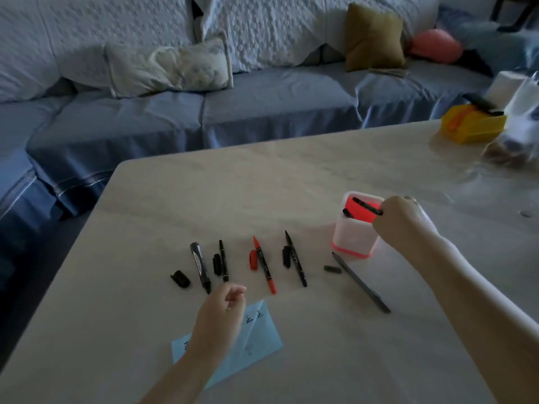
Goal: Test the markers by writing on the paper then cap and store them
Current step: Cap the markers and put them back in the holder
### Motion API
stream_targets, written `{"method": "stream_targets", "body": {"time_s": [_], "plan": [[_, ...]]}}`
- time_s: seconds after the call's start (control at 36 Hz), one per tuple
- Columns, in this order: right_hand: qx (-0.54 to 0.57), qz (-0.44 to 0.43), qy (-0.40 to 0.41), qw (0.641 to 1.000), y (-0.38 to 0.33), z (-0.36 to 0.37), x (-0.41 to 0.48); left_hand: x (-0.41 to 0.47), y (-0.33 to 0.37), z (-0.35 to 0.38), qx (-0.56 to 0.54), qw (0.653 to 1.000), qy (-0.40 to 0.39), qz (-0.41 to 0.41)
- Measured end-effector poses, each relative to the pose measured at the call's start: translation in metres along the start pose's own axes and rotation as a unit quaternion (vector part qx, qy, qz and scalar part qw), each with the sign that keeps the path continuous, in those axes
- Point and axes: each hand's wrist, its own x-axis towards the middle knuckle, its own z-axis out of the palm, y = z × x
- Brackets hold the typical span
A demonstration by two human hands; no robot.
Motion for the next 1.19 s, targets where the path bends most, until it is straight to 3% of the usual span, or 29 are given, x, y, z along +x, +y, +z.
{"method": "stream_targets", "body": {"time_s": [0.17,0.33,0.47,0.56,0.64,0.86,1.19], "plan": [[-0.008,-0.026,0.058,0.998,-0.008,0.013,0.013,0.006,-0.014,-0.018,-0.005,0.999,0.041,-0.017],[0.052,-0.069,0.091,0.992,-0.004,0.017,-0.001,0.036,-0.041,-0.047,0.021,0.986,0.127,-0.108],[0.083,-0.123,0.069,0.987,-0.009,0.024,-0.045,0.065,-0.058,-0.062,0.091,0.977,0.113,-0.156],[0.094,-0.151,0.026,0.984,-0.019,0.038,-0.072,0.073,-0.060,-0.063,0.122,0.976,0.099,-0.152],[0.031,-0.183,-0.035,0.982,-0.038,0.058,-0.089,0.077,-0.063,-0.061,0.116,0.977,0.096,-0.151],[0.010,-0.281,-0.178,0.943,-0.125,0.114,-0.110,0.057,-0.080,-0.068,0.082,0.990,0.070,-0.093],[-0.111,-0.282,-0.154,0.940,-0.232,0.187,-0.094,0.009,-0.078,-0.109,-0.051,0.986,0.158,0.001]]}}
